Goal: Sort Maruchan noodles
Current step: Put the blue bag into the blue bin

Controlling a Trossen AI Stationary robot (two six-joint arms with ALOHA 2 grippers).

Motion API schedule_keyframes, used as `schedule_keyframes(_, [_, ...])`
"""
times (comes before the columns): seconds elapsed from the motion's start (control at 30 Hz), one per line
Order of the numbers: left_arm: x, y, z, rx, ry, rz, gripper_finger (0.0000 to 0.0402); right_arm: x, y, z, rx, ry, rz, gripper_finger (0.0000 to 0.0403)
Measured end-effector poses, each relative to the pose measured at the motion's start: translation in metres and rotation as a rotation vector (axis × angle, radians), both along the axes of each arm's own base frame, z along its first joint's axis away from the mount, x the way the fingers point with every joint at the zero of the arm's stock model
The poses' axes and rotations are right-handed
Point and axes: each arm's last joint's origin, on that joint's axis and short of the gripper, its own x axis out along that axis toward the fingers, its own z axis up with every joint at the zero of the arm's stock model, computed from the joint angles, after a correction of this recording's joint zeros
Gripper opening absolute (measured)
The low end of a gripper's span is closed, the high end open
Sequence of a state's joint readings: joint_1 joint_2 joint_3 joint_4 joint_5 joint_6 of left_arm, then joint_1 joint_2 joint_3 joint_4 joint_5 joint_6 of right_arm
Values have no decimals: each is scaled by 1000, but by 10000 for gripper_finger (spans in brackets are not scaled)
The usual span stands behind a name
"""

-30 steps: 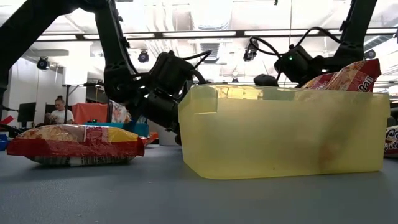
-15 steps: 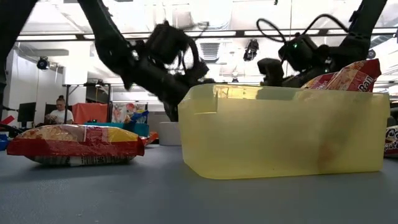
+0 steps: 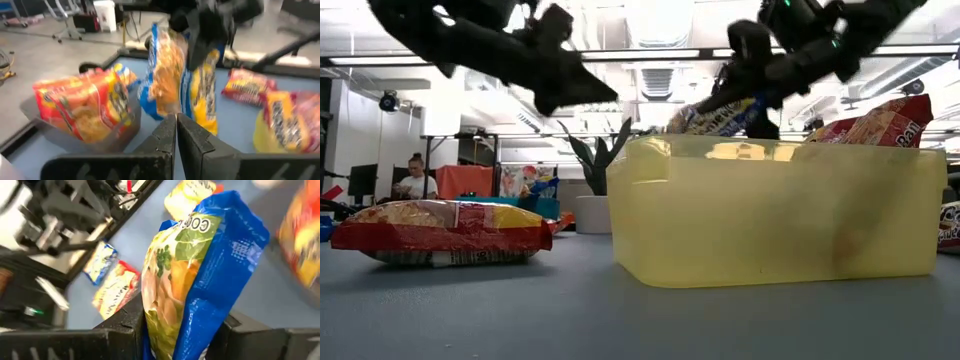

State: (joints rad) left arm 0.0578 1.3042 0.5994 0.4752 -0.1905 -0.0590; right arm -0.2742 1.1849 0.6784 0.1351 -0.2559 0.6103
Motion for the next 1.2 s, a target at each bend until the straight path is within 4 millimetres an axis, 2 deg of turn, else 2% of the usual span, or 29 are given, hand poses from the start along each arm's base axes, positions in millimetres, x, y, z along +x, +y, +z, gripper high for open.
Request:
schedule_keyframes(0.13, [-14, -1, 14, -15, -108, -13, 17, 17, 5, 19, -181, 44, 78, 122])
schedule_keyframes(0.3, [-17, -6, 21, -33, -176, -153, 74, 38, 13, 37, -346, 32, 204, 122])
schedule_keyframes(0.53, [-2, -5, 13, -19, -237, -180, 194, 71, 28, 43, -485, 87, 364, 122])
schedule_keyframes(0.7, [10, -5, -3, 11, -212, -209, 252, 86, 32, 46, -499, 125, 407, 122])
schedule_keyframes(0.97, [20, -4, -22, 0, -186, -199, 264, 92, 33, 46, -502, 130, 417, 122])
schedule_keyframes(1.2, [24, -3, -33, -24, -153, -195, 222, 92, 33, 45, -499, 134, 416, 122])
